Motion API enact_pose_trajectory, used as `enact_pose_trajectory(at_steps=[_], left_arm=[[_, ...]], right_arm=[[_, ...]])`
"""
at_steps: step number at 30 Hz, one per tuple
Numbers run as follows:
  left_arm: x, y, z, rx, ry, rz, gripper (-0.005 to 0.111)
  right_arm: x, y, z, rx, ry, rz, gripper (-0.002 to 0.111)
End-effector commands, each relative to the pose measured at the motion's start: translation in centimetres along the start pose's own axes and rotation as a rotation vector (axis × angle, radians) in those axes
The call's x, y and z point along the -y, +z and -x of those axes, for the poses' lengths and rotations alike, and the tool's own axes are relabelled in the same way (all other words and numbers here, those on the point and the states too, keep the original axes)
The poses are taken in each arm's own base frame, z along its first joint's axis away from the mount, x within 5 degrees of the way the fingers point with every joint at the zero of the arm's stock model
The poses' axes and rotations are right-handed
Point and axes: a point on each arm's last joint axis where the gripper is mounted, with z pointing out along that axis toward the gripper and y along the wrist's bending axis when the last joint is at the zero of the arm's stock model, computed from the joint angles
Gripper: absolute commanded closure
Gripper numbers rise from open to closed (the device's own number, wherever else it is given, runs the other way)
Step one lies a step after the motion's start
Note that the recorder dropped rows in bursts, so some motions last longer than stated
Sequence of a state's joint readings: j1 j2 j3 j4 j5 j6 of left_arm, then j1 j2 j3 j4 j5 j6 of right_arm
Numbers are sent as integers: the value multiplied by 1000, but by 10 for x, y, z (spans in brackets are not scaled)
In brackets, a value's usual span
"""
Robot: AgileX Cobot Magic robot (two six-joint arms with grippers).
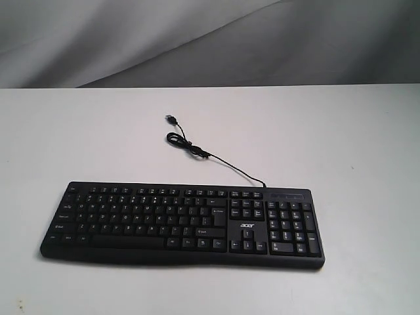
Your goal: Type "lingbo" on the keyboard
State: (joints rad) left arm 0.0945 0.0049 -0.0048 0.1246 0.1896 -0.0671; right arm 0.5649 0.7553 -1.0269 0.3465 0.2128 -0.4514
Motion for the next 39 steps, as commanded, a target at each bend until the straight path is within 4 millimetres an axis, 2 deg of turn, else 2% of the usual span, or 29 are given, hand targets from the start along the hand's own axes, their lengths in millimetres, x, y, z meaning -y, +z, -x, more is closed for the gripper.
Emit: enact_pose_trajectory(at_steps=[1, 4, 6, 8, 12, 15, 20, 23, 30, 35, 39], left_arm=[[0, 0, -1, 7, -1, -6, 106], [0, 0, -1, 7, -1, -6, 106], [0, 0, -1, 7, -1, -6, 106], [0, 0, -1, 7, -1, -6, 106], [0, 0, -1, 7, -1, -6, 106], [0, 0, -1, 7, -1, -6, 106], [0, 0, -1, 7, -1, -6, 106], [0, 0, -1, 7, -1, -6, 106], [0, 0, -1, 8, -1, -6, 106], [0, 0, -1, 8, -1, -6, 106], [0, 0, -1, 8, -1, -6, 106]], right_arm=[[4, -35, 4, -35, 141, -64, 108], [14, -61, -21, -110, 191, -241, 108], [18, -86, -52, -124, 100, -402, 108], [17, -102, -75, -133, 26, -489, 108], [10, -127, -117, -161, -66, -589, 108], [6, -136, -132, -159, -68, -624, 108], [1, -146, -159, -171, -84, -667, 108], [2, -143, -176, -224, -88, -667, 108], [3, -142, -196, -328, -174, -647, 108], [2, -140, -212, -368, -110, -631, 108], [-1, -137, -235, -378, 5, -599, 108]])
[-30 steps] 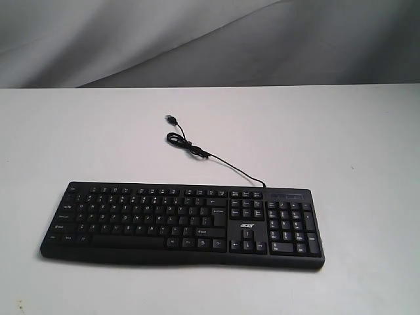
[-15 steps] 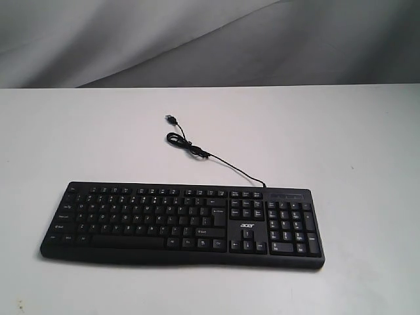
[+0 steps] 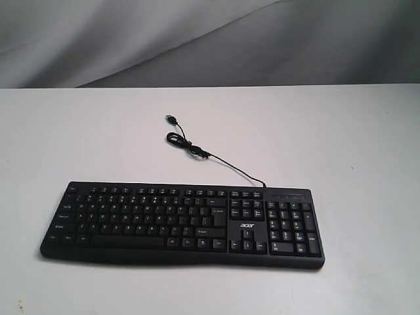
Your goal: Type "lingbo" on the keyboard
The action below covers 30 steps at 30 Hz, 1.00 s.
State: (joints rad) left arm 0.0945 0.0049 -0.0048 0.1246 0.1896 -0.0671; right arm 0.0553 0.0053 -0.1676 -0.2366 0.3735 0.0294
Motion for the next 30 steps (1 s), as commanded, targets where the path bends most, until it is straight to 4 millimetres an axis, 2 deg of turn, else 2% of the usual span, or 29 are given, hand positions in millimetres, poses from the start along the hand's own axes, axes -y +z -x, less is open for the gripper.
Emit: enact_pose_trajectory(at_steps=[1, 5, 10, 30], left_arm=[[0, 0, -1, 8, -1, -6, 106], [0, 0, -1, 8, -1, -6, 106], [0, 0, -1, 8, -1, -6, 106], [0, 0, -1, 8, -1, -6, 106]], right_arm=[[-9, 8, -23, -34, 99, 46, 108], [-16, 14, -42, -52, 154, 70, 108], [-16, 14, -49, -119, 175, 64, 108], [-16, 14, -49, -122, 169, 55, 108]])
